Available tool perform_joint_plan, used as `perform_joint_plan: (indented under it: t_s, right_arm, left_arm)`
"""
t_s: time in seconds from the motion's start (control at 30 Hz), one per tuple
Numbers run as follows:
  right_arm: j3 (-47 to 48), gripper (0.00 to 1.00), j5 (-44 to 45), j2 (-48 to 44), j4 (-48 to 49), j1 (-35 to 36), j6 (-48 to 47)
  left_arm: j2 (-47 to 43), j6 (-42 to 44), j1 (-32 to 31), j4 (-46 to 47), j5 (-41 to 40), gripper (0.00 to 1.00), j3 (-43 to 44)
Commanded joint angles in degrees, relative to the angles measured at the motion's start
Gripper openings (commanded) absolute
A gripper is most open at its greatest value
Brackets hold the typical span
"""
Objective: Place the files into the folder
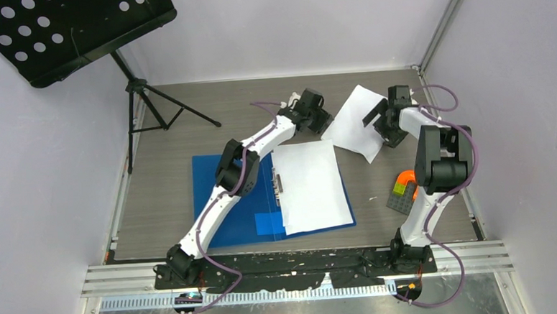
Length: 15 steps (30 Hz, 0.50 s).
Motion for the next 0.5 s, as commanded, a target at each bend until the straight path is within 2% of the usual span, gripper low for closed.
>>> perform_joint_plan:
  t_s: [0.0, 0.17, 0.3, 0.43, 0.47]
  right_arm:
    - [6.1, 0.99, -5.7, 5.7, -5.5, 0.4, -5.9]
    - [11.2, 0.99, -8.9, 9.7, -9.1, 0.4, -10.9]
    - [12.1, 0.99, -10.5, 10.0, -8.7, 0.4, -12.2]
    - [11.5, 0.89, -12.7, 8.9, -6.7, 0.3, -11.9]
    - [11.2, 0.81, -13.0, 8.6, -6.4, 0.3, -11.8]
  left_arm:
    - [-1.8, -2.0, 1.1, -5.1, 2.4, 0.35, 1.0]
    - [-0.2, -2.3, 1.1, -3.4, 9.8, 0.33, 1.8]
    - [-0.3, -2.3, 1.0, -2.7, 11.5, 0.31, 1.2]
    - [-0.2, -2.3, 1.1, -2.1, 13.2, 0.3, 0.8]
    - [-0.3, -2.1, 1.2, -1.4, 13.6, 0.3, 0.3]
